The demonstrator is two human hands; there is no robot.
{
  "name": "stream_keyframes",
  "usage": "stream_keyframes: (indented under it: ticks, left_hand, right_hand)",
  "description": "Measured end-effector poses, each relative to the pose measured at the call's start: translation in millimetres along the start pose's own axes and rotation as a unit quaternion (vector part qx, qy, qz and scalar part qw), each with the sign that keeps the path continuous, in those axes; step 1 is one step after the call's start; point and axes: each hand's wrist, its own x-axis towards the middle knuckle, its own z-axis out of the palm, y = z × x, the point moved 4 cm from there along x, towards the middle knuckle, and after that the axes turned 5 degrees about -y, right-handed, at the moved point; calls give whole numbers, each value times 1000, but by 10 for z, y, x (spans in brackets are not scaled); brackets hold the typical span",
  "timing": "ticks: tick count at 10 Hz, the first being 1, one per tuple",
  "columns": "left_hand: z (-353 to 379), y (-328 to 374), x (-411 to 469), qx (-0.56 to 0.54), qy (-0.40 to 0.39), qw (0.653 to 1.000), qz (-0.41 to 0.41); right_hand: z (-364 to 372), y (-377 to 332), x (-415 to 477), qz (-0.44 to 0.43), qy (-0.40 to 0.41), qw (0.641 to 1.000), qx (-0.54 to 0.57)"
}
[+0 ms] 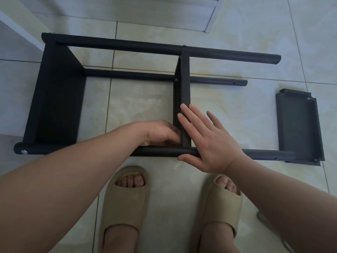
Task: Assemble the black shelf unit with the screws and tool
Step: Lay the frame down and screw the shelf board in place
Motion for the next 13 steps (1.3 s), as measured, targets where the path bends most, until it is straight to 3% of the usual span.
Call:
stream_keyframes:
  ticks: [2, 5, 7, 10, 12, 13]
  left_hand:
    - [12, 8, -4, -64, -16, 998, 8]
    - [5, 31, -18, 32, 9, 999, -1]
    - [17, 27, -12, -14, -7, 1000, -3]
    - [5, 26, -8, 29, -5, 1000, 0]
    - [9, 12, 4, -20, -5, 1000, -4]
    - [-7, 10, 12, 25, 12, 1000, -15]
  right_hand:
    - [-3, 2, 0, 1, -1, 1000, 0]
    - [-4, -1, -1, 2, -2, 1000, 0]
    - [-5, -2, 0, 3, -5, 1000, -2]
    - [-8, -5, -2, 3, -6, 1000, -1]
    - [-9, -5, -3, 3, -4, 1000, 0]
    - [-6, -4, -3, 3, -5, 1000, 0]
